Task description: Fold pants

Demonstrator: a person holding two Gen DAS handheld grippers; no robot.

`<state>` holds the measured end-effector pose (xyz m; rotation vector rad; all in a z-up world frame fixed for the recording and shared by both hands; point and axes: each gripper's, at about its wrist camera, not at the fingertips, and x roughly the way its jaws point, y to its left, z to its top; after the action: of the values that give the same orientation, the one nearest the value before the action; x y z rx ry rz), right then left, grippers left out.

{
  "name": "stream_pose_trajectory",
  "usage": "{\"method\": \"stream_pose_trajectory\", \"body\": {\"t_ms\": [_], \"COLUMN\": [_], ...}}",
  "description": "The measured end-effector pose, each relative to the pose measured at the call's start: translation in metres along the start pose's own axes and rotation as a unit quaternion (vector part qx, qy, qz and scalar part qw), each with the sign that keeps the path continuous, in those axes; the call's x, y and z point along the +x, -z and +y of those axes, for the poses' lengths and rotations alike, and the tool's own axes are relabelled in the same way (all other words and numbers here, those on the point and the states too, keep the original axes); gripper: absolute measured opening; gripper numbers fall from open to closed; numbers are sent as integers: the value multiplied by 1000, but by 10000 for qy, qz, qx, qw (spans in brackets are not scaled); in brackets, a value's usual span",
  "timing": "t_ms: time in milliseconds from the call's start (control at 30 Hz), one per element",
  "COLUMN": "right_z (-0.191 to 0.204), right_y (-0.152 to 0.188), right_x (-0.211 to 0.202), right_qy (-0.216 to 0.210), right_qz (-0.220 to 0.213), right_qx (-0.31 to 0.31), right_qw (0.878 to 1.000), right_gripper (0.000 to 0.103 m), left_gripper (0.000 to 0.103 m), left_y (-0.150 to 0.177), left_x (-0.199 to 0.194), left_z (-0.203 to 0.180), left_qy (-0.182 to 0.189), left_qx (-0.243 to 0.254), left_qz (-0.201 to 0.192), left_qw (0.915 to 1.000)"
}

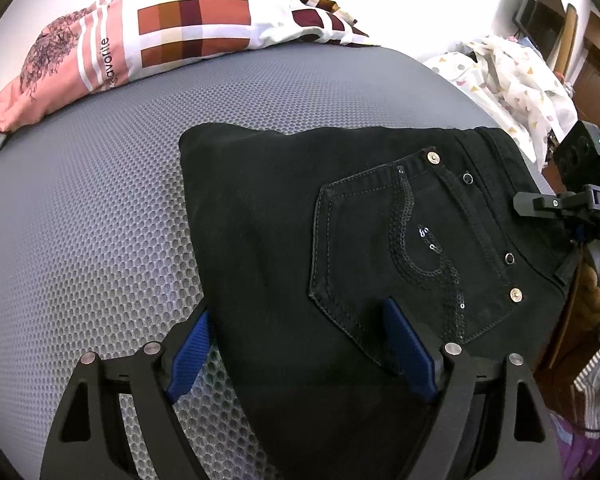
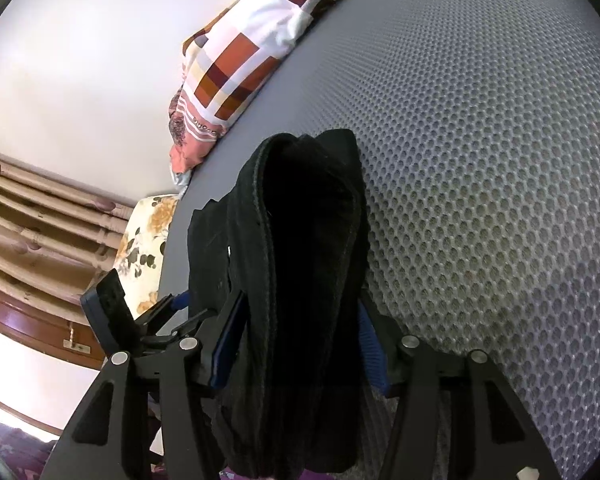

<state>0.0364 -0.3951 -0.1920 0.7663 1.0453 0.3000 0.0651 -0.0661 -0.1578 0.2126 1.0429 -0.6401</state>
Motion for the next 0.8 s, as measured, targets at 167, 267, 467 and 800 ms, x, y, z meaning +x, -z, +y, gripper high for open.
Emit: {"method": "stream_pose_trajectory", "body": {"t_ms": [167,267,467,800], "right_z": [7,8,9,11], "right_y": [1,5,5,0], "right_x": [5,6,7,11], "right_qy": [6,-75,-103,-51], "right_qz": [17,55,191,160], "right_qx": [-229,-356,-494,-643], "right_qw": [9997,9993,9985,9978], "right_gripper": [57,57,56,54], "left_gripper": [87,90,91,83], "left_y": [-2,-3,-5,-7], "left_x": [0,1,6,4], "left_z": [-2,-2,3,-4], "left_qy": [-72,-72,174,78], "left_qx": [28,34,-31,169], "left_qz": [9,24,102,43], "left_qw": [10000,10000,9998,9998]}}
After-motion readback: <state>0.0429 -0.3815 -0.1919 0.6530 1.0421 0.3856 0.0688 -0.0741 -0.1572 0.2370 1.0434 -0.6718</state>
